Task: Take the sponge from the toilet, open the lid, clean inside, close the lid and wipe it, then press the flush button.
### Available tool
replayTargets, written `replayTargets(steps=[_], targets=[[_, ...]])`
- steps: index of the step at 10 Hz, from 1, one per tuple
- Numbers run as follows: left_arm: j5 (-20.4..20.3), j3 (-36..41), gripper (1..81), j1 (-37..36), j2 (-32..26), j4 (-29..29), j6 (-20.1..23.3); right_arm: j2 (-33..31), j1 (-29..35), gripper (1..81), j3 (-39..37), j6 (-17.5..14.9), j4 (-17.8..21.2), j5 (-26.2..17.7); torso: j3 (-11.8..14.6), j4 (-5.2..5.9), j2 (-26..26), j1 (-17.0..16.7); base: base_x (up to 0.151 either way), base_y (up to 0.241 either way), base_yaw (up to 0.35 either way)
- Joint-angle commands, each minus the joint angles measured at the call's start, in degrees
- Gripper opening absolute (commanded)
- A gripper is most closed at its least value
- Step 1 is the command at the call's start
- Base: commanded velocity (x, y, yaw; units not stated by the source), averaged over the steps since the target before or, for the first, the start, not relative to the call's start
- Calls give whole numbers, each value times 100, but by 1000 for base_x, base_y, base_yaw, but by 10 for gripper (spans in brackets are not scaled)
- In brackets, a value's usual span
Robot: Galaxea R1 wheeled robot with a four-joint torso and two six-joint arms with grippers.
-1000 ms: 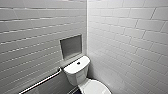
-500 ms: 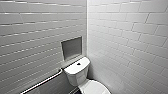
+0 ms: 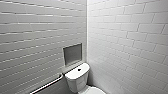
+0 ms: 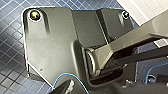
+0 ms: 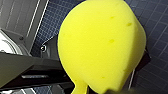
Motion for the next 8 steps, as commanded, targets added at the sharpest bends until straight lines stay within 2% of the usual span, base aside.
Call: replayTargets(steps=[1, 2, 3, 6, 7, 8], targets=[[317, -181, 811, -153, 85, -22, 9, -85, 80, 10, -27, -9, -123, -209, -2, 0, 0, 0, 0, 0, 0], [317, -260, 811, -153, 129, -22, 9, -67, 80, 10, -61, -9, -132, -218, 48, 0, 0, -2, 0, 0, 0], [317, -296, 811, -153, 147, -22, 9, -33, 89, 10, -105, -9, -132, -270, 64, 0, 573, -373, 0, 0, 0], [317, -304, 811, -153, 147, -13, 18, 12, 107, 10, -158, -9, -132, -341, 44, 0, 890, -577, 0, 0, 0], [317, -304, 811, -161, 147, -13, 18, 21, 107, 10, -158, -9, -132, -341, 44, 0, 535, -347, 0, 0, 0], [317, -304, 811, -161, 147, -13, 18, 21, 107, 10, -158, -9, -132, -341, 44, 0, 734, -478, 0, 0, 0]])
